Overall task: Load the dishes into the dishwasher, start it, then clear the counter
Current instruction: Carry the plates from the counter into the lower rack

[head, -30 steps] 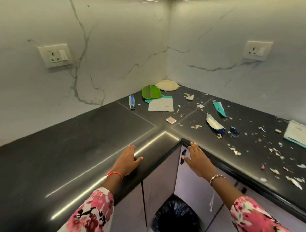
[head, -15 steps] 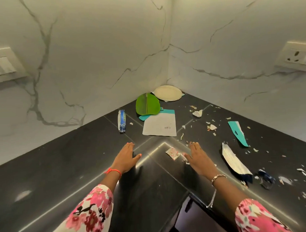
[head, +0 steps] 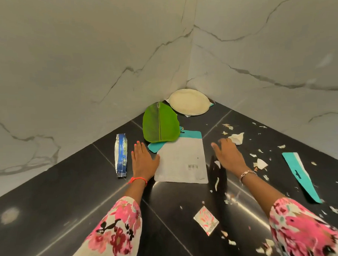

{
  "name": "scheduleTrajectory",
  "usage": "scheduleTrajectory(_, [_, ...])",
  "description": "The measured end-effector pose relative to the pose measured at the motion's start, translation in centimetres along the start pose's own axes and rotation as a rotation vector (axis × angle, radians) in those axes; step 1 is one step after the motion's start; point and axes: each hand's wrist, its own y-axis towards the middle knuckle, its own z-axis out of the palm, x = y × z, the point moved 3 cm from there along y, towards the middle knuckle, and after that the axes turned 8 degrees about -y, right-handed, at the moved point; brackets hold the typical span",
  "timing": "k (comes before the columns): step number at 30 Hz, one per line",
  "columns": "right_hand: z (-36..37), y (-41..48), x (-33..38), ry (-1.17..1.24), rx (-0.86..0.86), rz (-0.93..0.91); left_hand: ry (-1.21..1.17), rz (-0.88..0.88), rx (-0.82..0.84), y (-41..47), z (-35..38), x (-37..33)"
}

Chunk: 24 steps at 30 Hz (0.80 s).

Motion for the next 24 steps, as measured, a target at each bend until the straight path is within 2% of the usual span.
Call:
scheduleTrajectory(5, [0.7, 8.0, 0.7, 0.218, -0.029, 0.186, 0.09, 0.007, -0.15, 1.1, 1.4, 0.2])
scheduleTrajectory(9, [1.6, 13.0, 1.2, 0.42, 0.043, 0.365, 0.09, 0.003, -0.178, 1.4, 1.6, 0.4])
scheduleTrajectory(15, [2.8, 18.1, 2.1, 0.602, 0.123, 0.45, 0.132, -0.014, -0.18, 1.6, 1.7, 0.3])
scheduleTrajectory(24, [3.5, 21.1, 2.9, 0.552, 0.007, 0.533, 0.144, -0.028, -0.172, 1.6, 1.7, 0.3])
